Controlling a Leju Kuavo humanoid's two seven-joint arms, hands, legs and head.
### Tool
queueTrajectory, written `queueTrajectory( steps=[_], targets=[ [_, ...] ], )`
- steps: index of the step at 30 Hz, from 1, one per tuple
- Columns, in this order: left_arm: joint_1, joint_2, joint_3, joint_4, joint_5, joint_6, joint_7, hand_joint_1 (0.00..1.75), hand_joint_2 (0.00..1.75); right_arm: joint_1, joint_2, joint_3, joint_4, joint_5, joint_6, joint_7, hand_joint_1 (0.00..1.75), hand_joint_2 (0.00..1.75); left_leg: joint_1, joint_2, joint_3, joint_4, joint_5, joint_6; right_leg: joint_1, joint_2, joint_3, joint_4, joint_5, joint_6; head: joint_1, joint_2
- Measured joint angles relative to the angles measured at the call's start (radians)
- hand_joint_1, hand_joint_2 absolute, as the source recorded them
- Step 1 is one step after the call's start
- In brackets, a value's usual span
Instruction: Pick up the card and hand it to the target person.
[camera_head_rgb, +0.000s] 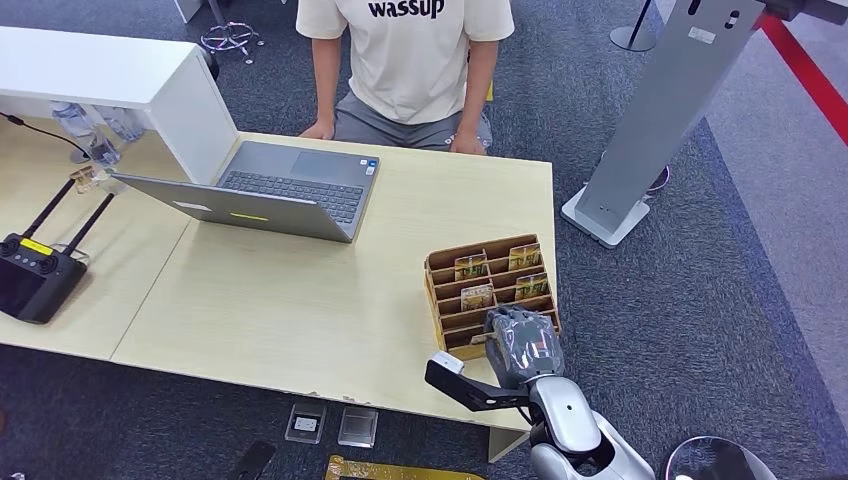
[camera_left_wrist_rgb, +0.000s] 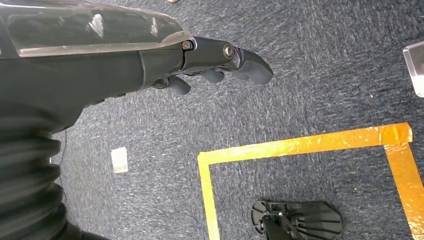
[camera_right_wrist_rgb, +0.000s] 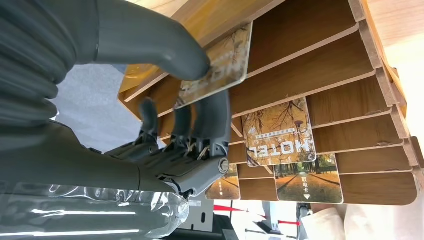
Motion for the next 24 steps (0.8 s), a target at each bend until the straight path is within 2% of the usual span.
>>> queueTrajectory(
  steps=[6,10,11,15,24],
  targets=[
    [0.0,0.0,0.0,0.0,0.0,0.0,0.0,0.0,1.75,-0.001,0.002,-0.001,0.001,0.0,-0.003,-0.004,1.39,1.75,0.0,0.0,0.0,0.0,0.0,0.0,0.0,0.0,0.0,0.0,0.0,0.0,0.0,0.0],
    [0.0,0.0,0.0,0.0,0.002,-0.007,0.0,0.0,0.0,-0.002,0.003,-0.001,0.002,-0.001,-0.003,-0.006,1.43,1.75,0.0,0.0,0.0,0.0,0.0,0.0,0.0,0.0,0.0,0.0,0.0,0.0,0.0,0.0],
    [0.0,0.0,0.0,0.0,0.004,-0.017,0.0,0.0,0.0,-0.002,0.003,-0.001,0.003,-0.001,-0.004,-0.006,1.44,1.75,0.0,0.0,0.0,0.0,0.0,0.0,0.0,0.0,0.0,0.0,0.0,0.0,0.0,0.0],
    [0.0,0.0,0.0,0.0,0.017,-0.084,-0.025,0.0,1.75,-0.002,0.003,-0.002,0.003,-0.003,-0.003,-0.007,1.43,1.75,0.0,0.0,0.0,0.0,0.0,0.0,0.0,0.0,0.0,0.0,0.0,0.0,0.0,0.0],
    [0.002,0.004,0.0,0.0,0.039,-0.109,-0.024,0.0,1.75,-0.004,0.003,-0.005,0.002,-0.019,0.001,-0.007,1.43,1.75,0.0,0.0,0.0,0.0,0.0,0.0,0.0,0.0,0.0,0.0,0.0,0.0,0.0,0.0]
  ],
)
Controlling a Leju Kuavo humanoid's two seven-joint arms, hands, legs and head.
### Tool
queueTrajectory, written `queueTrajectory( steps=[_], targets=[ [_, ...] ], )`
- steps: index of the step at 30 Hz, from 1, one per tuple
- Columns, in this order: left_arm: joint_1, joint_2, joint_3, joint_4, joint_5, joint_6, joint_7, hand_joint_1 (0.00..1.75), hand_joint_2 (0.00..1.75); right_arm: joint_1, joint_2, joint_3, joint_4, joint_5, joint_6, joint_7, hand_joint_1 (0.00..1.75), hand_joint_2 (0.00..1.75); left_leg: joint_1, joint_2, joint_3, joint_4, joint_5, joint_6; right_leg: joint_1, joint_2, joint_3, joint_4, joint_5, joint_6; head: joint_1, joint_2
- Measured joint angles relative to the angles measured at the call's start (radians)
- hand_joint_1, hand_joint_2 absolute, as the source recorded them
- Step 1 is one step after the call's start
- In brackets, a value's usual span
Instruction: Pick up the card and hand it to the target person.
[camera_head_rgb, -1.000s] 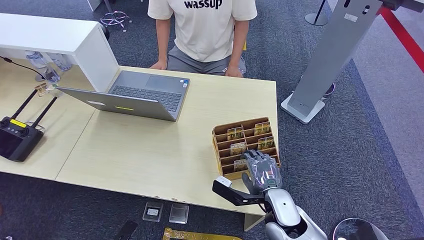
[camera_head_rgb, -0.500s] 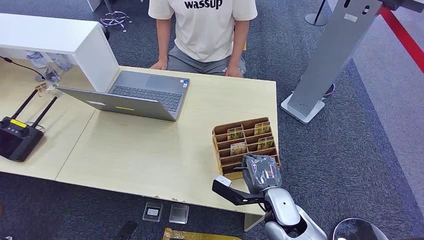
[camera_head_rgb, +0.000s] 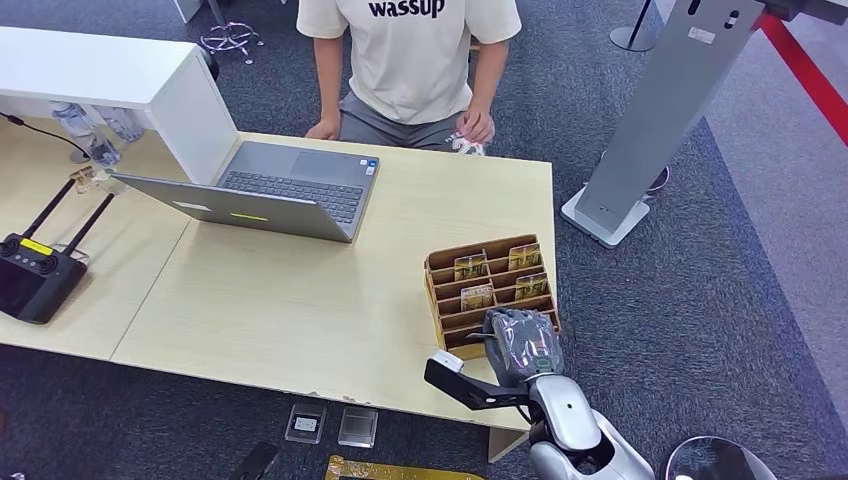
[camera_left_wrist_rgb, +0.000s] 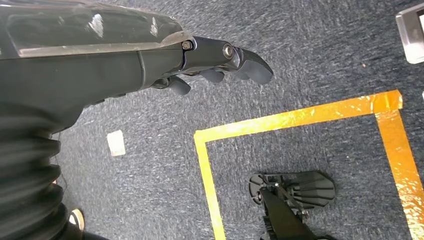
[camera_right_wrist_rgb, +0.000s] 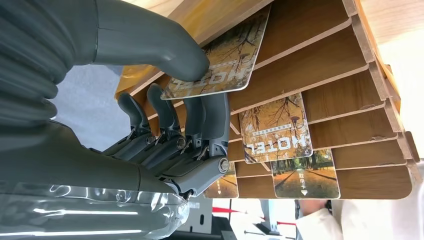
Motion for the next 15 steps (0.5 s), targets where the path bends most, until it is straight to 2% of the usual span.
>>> queueTrajectory(
  steps=[7,11,15],
  targets=[
    [0.005,0.005,0.0,0.0,0.01,0.008,0.004,0.0,1.75,-0.028,-0.014,-0.022,-0.046,-0.137,0.051,0.025,1.43,1.75,0.0,0.0,0.0,0.0,0.0,0.0,0.0,0.0,0.0,0.0,0.0,0.0,0.001,0.0],
    [0.012,0.008,0.0,0.001,0.018,0.012,0.002,0.0,1.75,-0.091,-0.051,-0.05,-0.152,-0.261,0.108,0.065,1.43,1.75,0.0,0.001,0.0,0.001,0.0,0.0,0.0,0.0,0.0,0.0,0.001,0.0,0.0,0.0],
    [0.016,0.009,0.0,0.002,0.021,0.018,0.0,0.0,1.75,-0.169,-0.076,-0.082,-0.275,-0.307,0.109,0.073,1.43,1.75,0.0,0.001,0.001,0.001,0.0,0.0,0.0,0.001,0.0,0.0,0.001,0.0,0.001,0.0]
  ],
)
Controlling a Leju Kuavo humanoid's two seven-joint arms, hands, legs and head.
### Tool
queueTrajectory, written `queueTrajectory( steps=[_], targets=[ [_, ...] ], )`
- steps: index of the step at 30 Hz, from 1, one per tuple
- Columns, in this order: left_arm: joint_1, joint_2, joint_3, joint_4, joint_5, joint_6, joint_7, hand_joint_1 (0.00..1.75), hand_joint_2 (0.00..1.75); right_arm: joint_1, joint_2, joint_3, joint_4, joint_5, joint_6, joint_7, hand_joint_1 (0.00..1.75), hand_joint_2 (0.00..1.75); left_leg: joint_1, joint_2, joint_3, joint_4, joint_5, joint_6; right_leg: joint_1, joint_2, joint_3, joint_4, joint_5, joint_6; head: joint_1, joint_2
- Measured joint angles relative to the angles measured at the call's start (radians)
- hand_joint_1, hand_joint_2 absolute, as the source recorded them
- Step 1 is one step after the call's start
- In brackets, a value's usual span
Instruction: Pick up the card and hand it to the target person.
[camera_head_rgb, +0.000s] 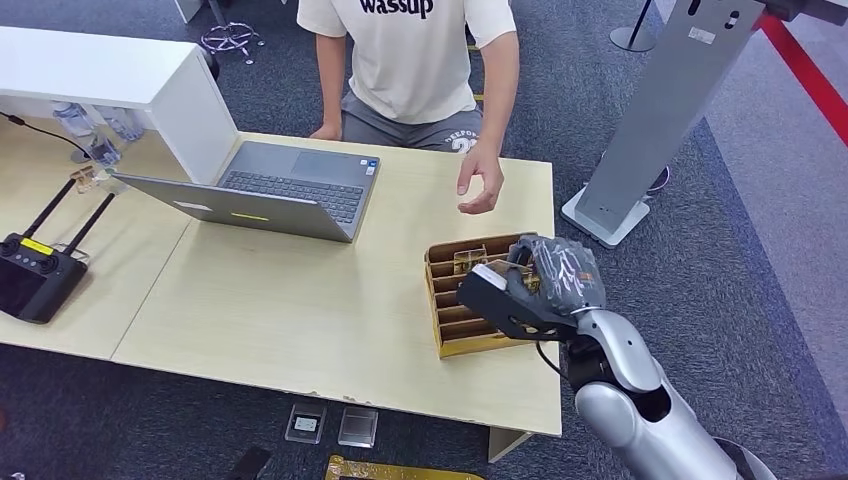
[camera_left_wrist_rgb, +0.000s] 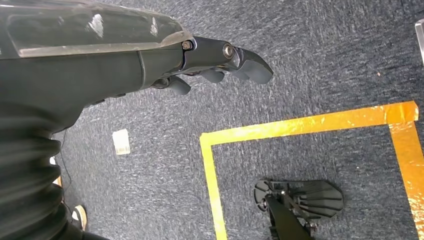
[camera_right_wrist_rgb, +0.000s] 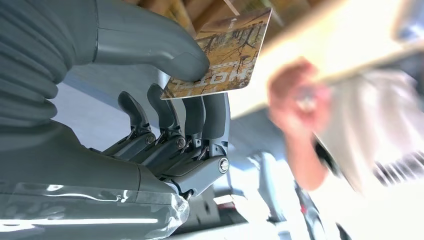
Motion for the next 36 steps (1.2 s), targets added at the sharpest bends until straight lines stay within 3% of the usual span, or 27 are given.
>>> queueTrajectory(
  steps=[5,11,19,26,30,34,36],
  targets=[
    [-0.002,0.0,0.0,0.0,0.0,0.001,0.003,0.0,1.75,-0.04,-0.002,-0.004,-0.081,0.005,-0.039,-0.033,1.43,1.75,0.0,0.0,0.0,0.0,0.0,0.0,0.0,0.0,0.0,0.0,0.0,0.0,-0.002,0.0],
    [-0.01,-0.001,-0.003,0.0,-0.002,0.001,0.012,0.0,1.75,-0.056,0.027,0.011,-0.075,0.034,-0.131,-0.118,1.43,1.75,0.0,0.0,-0.001,0.0,0.0,0.0,0.0,0.0,0.0,0.0,0.0,0.0,0.0,0.0],
    [-0.023,-0.004,-0.006,0.0,-0.002,-0.009,0.022,0.0,1.75,-0.067,0.092,0.045,0.047,0.091,-0.259,-0.237,1.43,1.75,0.0,-0.002,-0.002,0.0,0.0,0.0,0.0,-0.001,0.0,0.0,0.0,0.0,-0.001,0.0],
    [-0.03,-0.006,-0.007,0.0,0.009,-0.047,0.031,0.0,1.75,-0.085,0.147,0.074,0.223,0.14,-0.461,-0.384,1.43,1.75,0.0,-0.002,-0.002,0.0,0.0,0.0,0.0,-0.001,0.0,0.0,0.0,0.0,-0.001,0.0],
    [-0.03,-0.006,-0.007,0.0,0.021,-0.066,0.027,0.0,1.75,-0.089,0.174,0.084,0.321,0.149,-0.544,-0.427,0.0,1.75,0.0,-0.003,-0.002,0.0,0.0,0.0,0.0,-0.001,0.0,0.0,0.0,0.0,-0.001,0.0],
    [-0.029,-0.006,-0.007,0.0,0.035,-0.058,0.024,0.0,0.0,-0.089,0.193,0.085,0.389,0.129,-0.586,-0.447,0.0,1.75,0.0,-0.003,-0.002,0.0,0.0,0.0,0.0,-0.001,0.0,0.001,0.0,0.0,-0.001,0.0],
    [-0.027,-0.006,-0.007,0.0,0.045,-0.045,0.024,0.0,0.0,-0.088,0.197,0.085,0.409,0.098,-0.596,-0.457,0.0,1.75,0.0,-0.003,-0.002,0.0,0.0,0.0,0.0,-0.001,0.0,0.0,0.0,0.0,-0.001,0.0]
  ],
)
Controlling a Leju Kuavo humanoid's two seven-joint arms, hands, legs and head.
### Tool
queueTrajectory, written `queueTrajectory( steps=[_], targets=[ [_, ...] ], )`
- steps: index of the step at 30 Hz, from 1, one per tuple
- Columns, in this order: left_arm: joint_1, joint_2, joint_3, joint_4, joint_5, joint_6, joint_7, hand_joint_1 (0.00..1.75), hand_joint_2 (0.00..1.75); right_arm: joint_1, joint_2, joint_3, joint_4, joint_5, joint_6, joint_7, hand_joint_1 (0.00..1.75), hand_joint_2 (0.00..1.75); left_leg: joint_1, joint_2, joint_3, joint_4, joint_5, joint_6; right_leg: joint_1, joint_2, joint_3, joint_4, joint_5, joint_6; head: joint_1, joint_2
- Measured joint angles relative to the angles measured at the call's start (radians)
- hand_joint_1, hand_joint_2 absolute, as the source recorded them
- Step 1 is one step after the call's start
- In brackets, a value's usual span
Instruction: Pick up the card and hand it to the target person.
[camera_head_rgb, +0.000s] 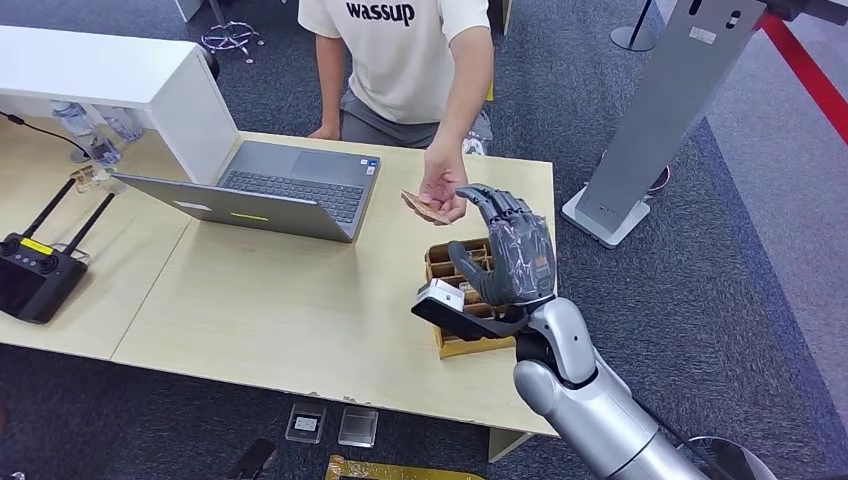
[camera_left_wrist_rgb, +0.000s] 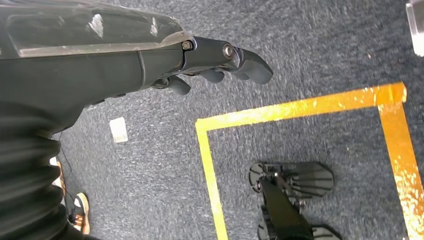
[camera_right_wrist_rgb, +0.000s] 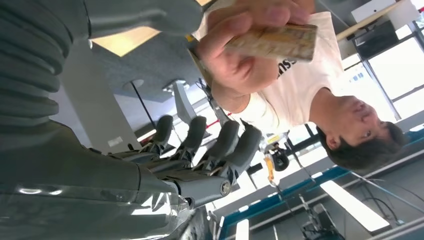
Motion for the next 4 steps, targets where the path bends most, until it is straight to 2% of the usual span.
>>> queueTrajectory(
  steps=[4],
  targets=[
    [0.005,0.0,0.0,0.002,0.014,0.021,0.0,0.0,0.0,0.003,0.005,-0.003,0.024,-0.088,-0.011,-0.03,0.0,1.75,0.0,0.0,0.0,0.0,0.0,0.0,0.0,0.0,0.0,0.0,0.0,0.0,-0.001,0.0]
  ],
)
